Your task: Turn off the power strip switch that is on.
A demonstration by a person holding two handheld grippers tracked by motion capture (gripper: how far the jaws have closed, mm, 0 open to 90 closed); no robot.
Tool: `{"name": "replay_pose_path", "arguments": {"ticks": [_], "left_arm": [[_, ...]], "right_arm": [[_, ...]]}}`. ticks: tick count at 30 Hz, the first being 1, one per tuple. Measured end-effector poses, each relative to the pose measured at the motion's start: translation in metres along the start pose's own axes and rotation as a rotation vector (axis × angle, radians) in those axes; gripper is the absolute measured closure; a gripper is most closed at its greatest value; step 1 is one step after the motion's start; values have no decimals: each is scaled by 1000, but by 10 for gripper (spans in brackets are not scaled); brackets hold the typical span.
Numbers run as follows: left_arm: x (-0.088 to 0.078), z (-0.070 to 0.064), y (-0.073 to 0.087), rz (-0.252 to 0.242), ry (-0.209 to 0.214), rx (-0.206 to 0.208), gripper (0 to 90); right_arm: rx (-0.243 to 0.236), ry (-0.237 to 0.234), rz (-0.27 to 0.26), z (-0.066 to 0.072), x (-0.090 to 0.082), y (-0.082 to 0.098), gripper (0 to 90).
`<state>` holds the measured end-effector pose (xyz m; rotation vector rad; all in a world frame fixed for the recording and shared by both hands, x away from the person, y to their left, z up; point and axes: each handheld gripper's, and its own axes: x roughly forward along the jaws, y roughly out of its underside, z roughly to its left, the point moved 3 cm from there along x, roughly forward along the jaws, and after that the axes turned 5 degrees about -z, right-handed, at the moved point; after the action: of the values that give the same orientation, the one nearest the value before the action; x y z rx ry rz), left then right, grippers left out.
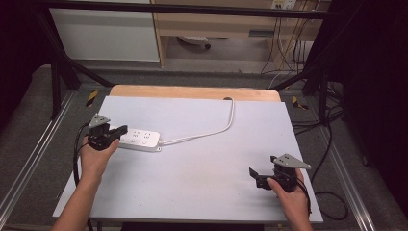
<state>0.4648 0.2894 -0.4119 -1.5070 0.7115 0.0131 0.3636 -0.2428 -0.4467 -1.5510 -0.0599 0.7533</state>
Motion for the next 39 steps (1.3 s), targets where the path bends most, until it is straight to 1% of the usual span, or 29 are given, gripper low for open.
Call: {"name": "replay_pose_path", "arguments": {"ticks": [6,9,16,21,24,31,35,39], "left_arm": [[4,-2,3,22,31,11,900],[5,-3,4,24,36,15,900],[8,-2,9,38,32,11,900],[10,-2,13,54,29,21,900],[13,-2,16,64,29,21,900],[16,-2,18,73,32,19,900],[17,-2,19,79,31,28,900],[19,-2,21,91,34,28,900]], "right_arm": [[-1,-1,1,0,0,0,30],[0,-2,3,0,0,0,30],[1,-4,4,0,0,0,30],[1,-9,8,1,0,0,30],[-2,-10,11,1,1,1,31],[-1,-10,10,1,1,1,31],[0,-11,9,2,1,1,31],[-1,-11,10,1,1,1,31]]}}
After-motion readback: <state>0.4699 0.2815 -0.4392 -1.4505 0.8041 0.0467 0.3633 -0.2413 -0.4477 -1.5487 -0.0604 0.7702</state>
